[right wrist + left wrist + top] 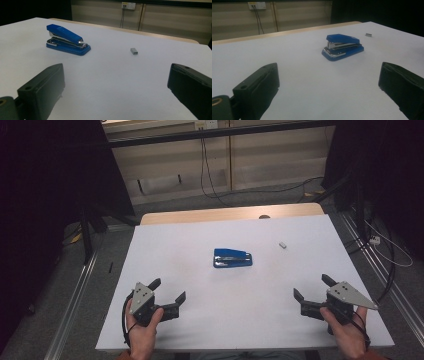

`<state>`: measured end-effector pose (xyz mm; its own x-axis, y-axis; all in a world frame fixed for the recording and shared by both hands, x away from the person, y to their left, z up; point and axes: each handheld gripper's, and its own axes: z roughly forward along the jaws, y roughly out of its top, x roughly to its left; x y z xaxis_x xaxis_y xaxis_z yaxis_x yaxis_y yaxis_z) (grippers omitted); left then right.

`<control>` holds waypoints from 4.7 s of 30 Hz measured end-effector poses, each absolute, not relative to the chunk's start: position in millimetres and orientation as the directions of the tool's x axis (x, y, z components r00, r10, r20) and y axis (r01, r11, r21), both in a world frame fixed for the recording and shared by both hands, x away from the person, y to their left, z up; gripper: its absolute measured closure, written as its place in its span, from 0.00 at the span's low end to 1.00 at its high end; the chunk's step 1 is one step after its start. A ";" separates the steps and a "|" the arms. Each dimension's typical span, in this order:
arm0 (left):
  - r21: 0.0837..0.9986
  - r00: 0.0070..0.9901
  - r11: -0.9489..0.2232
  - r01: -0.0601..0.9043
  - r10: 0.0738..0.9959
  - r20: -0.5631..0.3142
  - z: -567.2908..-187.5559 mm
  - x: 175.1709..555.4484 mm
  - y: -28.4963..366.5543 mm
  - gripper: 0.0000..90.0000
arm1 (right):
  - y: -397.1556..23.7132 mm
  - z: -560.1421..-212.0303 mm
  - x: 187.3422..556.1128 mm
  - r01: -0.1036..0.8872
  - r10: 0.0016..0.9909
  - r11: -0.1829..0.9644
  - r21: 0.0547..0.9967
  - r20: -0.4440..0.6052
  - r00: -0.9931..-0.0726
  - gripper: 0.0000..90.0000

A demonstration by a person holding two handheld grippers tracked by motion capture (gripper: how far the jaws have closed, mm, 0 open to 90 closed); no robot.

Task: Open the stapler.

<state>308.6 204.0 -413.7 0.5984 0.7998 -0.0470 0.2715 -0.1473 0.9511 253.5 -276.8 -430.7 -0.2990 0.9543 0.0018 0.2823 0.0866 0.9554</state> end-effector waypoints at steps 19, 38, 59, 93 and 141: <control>0.935 0.598 -0.184 0.302 0.801 -0.035 -416.0 313.2 202.4 0.04 | -272.6 -432.7 258.1 0.305 0.938 0.108 0.946 0.006 -0.348 0.02; 0.930 0.635 -0.196 0.310 0.771 -0.049 -417.1 321.2 192.0 0.06 | -255.3 -432.1 265.4 0.299 0.919 0.141 0.944 -0.013 -0.394 0.02; 0.923 0.701 -0.234 0.305 0.712 -0.051 -417.6 339.8 166.1 0.06 | -227.9 -423.5 290.8 0.253 0.879 0.133 0.958 0.004 -0.476 0.01; 0.928 0.735 -0.263 0.265 0.678 -0.018 -404.8 399.7 119.7 0.04 | -191.6 -411.7 355.9 0.220 0.830 0.138 0.966 0.008 -0.558 0.08; 0.896 0.721 -0.301 0.326 0.692 -0.030 -421.3 450.9 114.4 0.03 | -168.1 -431.8 402.6 0.315 0.741 0.181 0.932 0.082 -0.666 0.96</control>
